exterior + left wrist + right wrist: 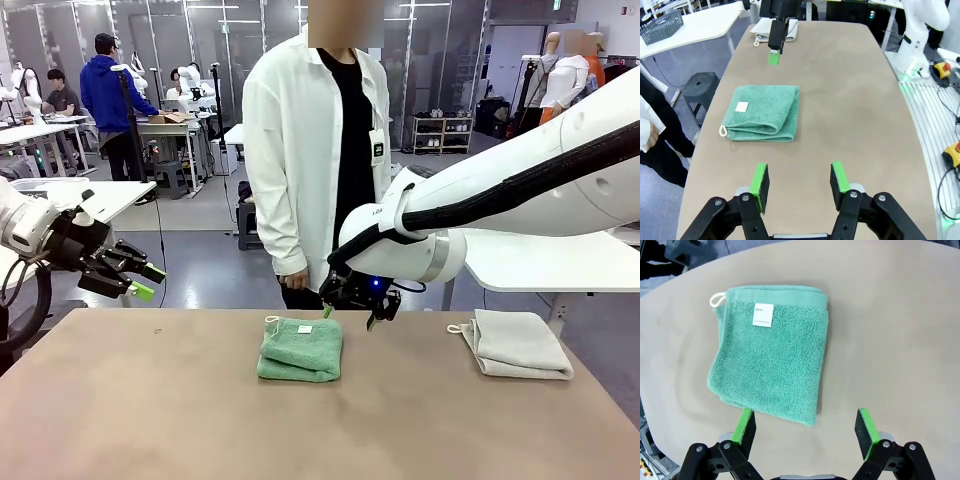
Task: Fold the towels and place them in the basket.
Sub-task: Stack the folded Towel with hook on the right side of the table.
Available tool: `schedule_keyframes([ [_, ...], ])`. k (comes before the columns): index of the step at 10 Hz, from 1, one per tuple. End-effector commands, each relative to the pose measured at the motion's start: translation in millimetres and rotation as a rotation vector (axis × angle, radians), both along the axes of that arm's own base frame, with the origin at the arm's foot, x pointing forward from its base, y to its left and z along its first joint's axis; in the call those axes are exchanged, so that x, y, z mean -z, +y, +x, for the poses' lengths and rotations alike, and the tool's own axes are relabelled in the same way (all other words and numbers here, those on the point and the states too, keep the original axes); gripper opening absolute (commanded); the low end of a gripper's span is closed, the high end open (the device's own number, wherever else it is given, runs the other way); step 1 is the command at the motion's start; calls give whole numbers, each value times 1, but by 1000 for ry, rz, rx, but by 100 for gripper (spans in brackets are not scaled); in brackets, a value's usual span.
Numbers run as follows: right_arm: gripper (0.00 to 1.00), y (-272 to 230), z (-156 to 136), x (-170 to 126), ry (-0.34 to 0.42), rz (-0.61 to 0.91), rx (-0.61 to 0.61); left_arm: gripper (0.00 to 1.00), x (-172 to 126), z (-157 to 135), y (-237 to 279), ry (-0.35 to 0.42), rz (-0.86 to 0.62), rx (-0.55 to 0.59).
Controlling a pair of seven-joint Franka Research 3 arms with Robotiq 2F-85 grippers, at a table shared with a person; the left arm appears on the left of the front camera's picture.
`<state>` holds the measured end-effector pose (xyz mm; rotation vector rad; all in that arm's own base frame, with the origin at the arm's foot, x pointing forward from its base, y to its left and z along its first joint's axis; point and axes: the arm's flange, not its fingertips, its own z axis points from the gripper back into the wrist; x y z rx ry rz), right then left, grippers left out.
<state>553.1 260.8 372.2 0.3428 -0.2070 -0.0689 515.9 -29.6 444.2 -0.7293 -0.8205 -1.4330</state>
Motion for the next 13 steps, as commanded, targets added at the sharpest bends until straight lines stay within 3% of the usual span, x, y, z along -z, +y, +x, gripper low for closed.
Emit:
schedule_keyframes([
  [1,100,-1,11,15,7,36,-13,63,-3,-1,0,-5,1,-5],
  [8,100,-7,46,64,25,135,27,63,-3,-1,0,-5,1,-5],
  [13,100,-4,50,75,46,169,52,63,-3,-1,0,-5,1,-5],
])
